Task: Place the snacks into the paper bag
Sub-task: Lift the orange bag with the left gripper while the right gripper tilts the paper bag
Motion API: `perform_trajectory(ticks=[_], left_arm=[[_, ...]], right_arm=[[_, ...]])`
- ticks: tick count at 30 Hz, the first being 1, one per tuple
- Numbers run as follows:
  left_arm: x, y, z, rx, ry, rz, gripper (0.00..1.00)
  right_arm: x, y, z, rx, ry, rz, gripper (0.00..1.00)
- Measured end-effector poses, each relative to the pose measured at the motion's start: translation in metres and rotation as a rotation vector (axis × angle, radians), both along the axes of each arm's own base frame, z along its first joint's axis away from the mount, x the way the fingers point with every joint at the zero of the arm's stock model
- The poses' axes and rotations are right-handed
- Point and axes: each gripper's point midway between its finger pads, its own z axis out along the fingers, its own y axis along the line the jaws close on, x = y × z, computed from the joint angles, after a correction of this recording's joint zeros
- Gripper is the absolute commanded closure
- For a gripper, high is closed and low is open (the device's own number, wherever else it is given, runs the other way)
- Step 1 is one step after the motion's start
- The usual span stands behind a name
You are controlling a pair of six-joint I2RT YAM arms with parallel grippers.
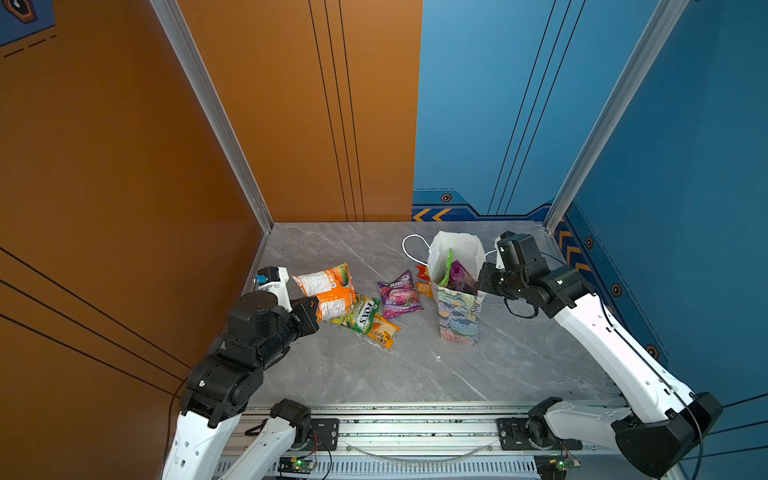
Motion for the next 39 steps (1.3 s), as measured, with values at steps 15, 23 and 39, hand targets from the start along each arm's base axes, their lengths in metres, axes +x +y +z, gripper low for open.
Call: perform_trajectory(ticks=[15, 23, 39], left_arm=[[-0.006, -0.010, 0.058, -0.080, -0.097, -0.056, 1.00], [0.005, -0.020, 0.083, -0.115, -0.072, -0.073, 1.00], [0.021, -0.111, 0.098, -0.113, 0.034, -0.286, 1.00]], right_arm=[[-0.017, 0.020, 0.008, -0.025, -0.001, 0.068, 1.00], [-0.029, 0.033, 0.012, -0.040, 0.001, 0.114, 1.00], [-0.049, 0.063, 0.014, -0.027, -0.007, 0.164, 1.00]])
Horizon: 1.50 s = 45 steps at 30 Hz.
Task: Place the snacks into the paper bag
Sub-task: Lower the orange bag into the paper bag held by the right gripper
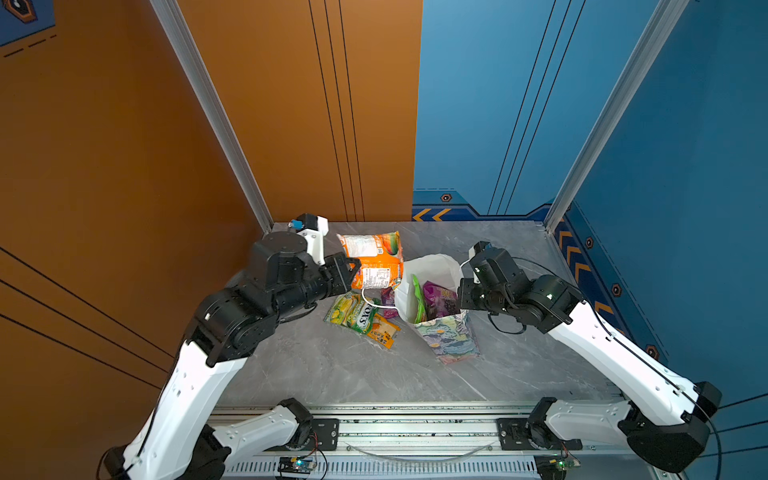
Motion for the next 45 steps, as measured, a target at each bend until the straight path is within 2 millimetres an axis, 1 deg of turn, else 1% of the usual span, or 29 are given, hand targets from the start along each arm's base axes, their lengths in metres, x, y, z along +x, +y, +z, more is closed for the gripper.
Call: perform_trajectory(ticks=[2, 4, 7, 16, 22, 29, 35, 39, 45], left_arm=[[0.005, -0.012, -0.006, 0.029, 0.016, -0.011, 1.00], [0.008, -0.018, -0.014, 0.052, 0.031, -0.014, 1.00], [0.012, -0.023, -0.021, 0.078, 0.048, -0.006, 1.00], [0.017, -0.040, -0.034, 0.108, 0.078, -0.019, 1.00], [0.021, -0.045, -0.041, 0.117, 0.101, -0.015, 1.00], [0.022, -0.046, -0.052, 0.140, 0.128, -0.015, 1.00], [0.033, -0.058, -0.075, 0.187, 0.184, -0.020, 1.00], [0.039, -0.065, -0.091, 0.218, 0.224, -0.029, 1.00], [0.043, -0.068, -0.100, 0.232, 0.245, -0.032, 1.00]], right_arm=[[0.000, 0.004, -0.001, 0.001, 0.001, 0.004, 1.00], [0.000, 0.007, -0.001, 0.003, -0.003, 0.002, 1.00], [0.001, 0.009, 0.000, 0.008, -0.011, -0.006, 1.00], [0.000, 0.022, 0.008, 0.048, -0.047, -0.019, 1.00], [-0.001, 0.028, 0.014, 0.054, -0.086, -0.031, 1.00], [0.000, 0.031, 0.016, 0.057, -0.102, -0.042, 1.00], [0.002, 0.041, 0.009, 0.044, -0.098, -0.032, 1.00], [0.001, 0.044, 0.009, 0.043, -0.104, -0.026, 1.00], [0.001, 0.046, 0.007, 0.032, -0.107, -0.024, 1.00]])
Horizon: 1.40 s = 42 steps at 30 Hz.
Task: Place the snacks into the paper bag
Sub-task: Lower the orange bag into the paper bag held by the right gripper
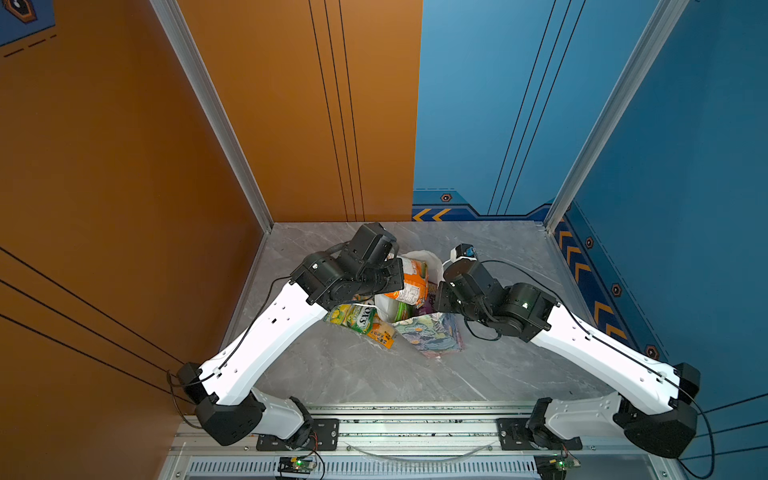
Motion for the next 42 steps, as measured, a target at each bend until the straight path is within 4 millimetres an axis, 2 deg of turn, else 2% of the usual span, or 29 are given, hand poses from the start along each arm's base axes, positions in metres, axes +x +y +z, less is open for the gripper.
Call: perform_trajectory(ticks=[20, 26, 42], left_arm=[[0.017, -0.010, -0.026, 0.053, 0.050, -0.006, 1.00], [0.027, -0.025, -0.036, 0.064, 0.074, -0.021, 1.00], [0.042, -0.060, -0.076, 0.096, 0.155, -0.068, 1.00]], right_arm=[[0.002, 0.011, -0.005, -0.009, 0.002, 0.013, 1.00], [0.001, 0.018, -0.005, -0.001, -0.003, 0.022, 1.00], [0.003, 0.017, -0.005, 0.002, -0.001, 0.016, 1.00]])
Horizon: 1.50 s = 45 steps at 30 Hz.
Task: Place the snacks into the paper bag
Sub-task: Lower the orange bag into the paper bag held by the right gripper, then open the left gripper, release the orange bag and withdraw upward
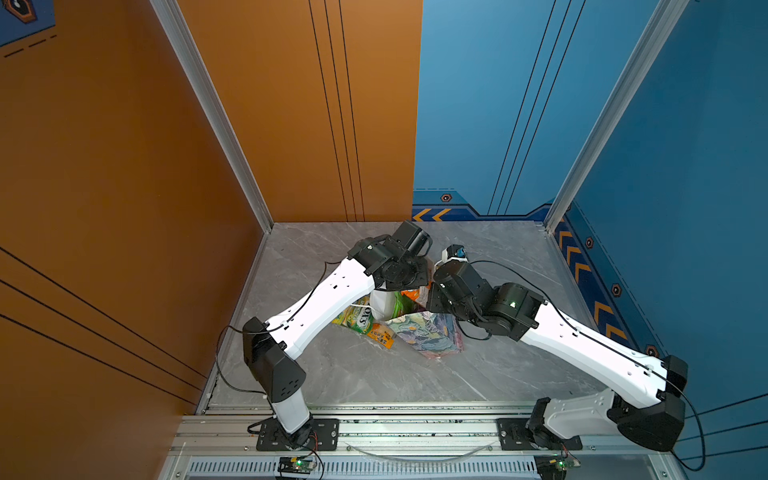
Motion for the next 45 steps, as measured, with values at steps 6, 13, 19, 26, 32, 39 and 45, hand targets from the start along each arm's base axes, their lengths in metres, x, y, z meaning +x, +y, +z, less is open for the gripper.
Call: perform_trajectory(ticks=[6, 13, 19, 26, 32, 39, 45], left_arm=[[0.002, -0.007, -0.004, -0.005, 0.009, -0.010, 1.00], [0.006, -0.014, -0.008, -0.015, 0.019, -0.019, 0.98], [0.008, -0.021, -0.016, -0.017, 0.036, -0.029, 0.92], [0.009, -0.028, -0.008, -0.041, 0.016, -0.061, 0.70], [0.001, -0.025, 0.025, -0.066, -0.082, -0.097, 0.51], [-0.023, 0.005, 0.089, -0.140, -0.252, -0.106, 0.42], [-0.035, 0.034, 0.107, -0.140, -0.330, -0.093, 0.35]], right_arm=[[0.002, -0.002, 0.000, 0.006, 0.005, -0.009, 1.00], [0.005, -0.005, -0.002, 0.007, 0.008, -0.022, 1.00], [0.009, -0.009, -0.003, 0.020, 0.005, -0.040, 1.00], [0.012, -0.020, -0.004, 0.028, 0.008, -0.066, 1.00], [0.015, -0.034, -0.005, 0.037, 0.015, -0.094, 1.00], [0.017, -0.045, -0.006, 0.051, 0.023, -0.115, 1.00], [0.019, -0.055, -0.007, 0.057, 0.028, -0.136, 1.00]])
